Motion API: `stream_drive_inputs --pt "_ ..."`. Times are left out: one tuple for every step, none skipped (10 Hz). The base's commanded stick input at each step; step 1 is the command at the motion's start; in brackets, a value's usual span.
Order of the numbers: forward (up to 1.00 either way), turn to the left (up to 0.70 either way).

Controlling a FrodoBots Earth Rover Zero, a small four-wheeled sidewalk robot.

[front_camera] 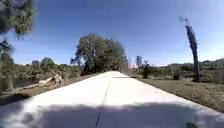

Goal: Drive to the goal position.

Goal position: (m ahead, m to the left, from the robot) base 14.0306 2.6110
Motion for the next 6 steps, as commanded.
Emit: stream_drive_inputs --pt "1.00 0.00" --pt "1.00 0.00" --pt "1.00 0.00" --pt "1.00 0.00" --pt "1.00 0.00" --pt "1.00 0.00"
